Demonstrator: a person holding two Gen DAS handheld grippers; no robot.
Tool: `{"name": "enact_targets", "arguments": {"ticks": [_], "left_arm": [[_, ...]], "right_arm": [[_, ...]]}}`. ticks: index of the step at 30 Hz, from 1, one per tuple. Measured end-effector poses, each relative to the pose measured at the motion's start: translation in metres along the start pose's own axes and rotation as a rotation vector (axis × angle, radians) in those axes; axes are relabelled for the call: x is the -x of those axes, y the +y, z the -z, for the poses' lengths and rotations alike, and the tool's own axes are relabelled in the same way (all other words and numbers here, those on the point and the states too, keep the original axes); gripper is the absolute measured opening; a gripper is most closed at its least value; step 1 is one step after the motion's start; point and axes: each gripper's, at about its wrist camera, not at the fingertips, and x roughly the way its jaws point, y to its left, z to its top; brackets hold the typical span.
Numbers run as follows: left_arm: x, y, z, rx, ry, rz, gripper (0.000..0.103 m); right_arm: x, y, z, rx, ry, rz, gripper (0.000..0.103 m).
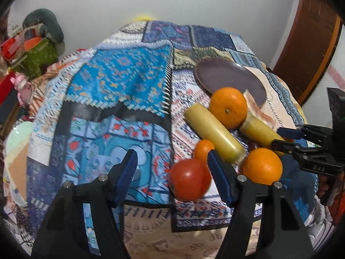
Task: Organize fruits
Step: 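Grasp the yellow cylindrical fruit with the right tool while the left tool grasps the red tomato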
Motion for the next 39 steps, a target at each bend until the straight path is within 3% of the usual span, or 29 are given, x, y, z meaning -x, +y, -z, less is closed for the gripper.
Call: {"name": "enact_targets", "arguments": {"ticks": [12, 15, 20, 29, 39], "left_arm": [[-0.027, -0.010, 0.012, -0.025, 0.081, 0.031, 0.068], [-0.030, -0.009, 0.014, -0.017, 0.097, 0.040, 0.059], [-0.028, -0.006, 0.017, 0.002, 0.093, 0.067, 0.050], [-0.023, -0.009, 0.021, -0.011, 0.081, 0.072, 0.049], [-0.023, -0.011, 0.023, -0.019, 0.079, 0.067, 0.048]], "right_arm": [[-0.017, -0.003, -0.003, 0.044, 0.059, -0.019, 0.044], [-0.016, -0.005, -0.003, 0.030, 0.062, -0.031, 0.043], [-0.005, -0.003, 0.003, 0.000, 0.063, -0.029, 0.038], [0.008, -0.004, 0.018, -0.017, 0.108, -0.022, 0.036], [-0.014, -0.002, 0.002, 0.041, 0.141, -0.034, 0.037]]}}
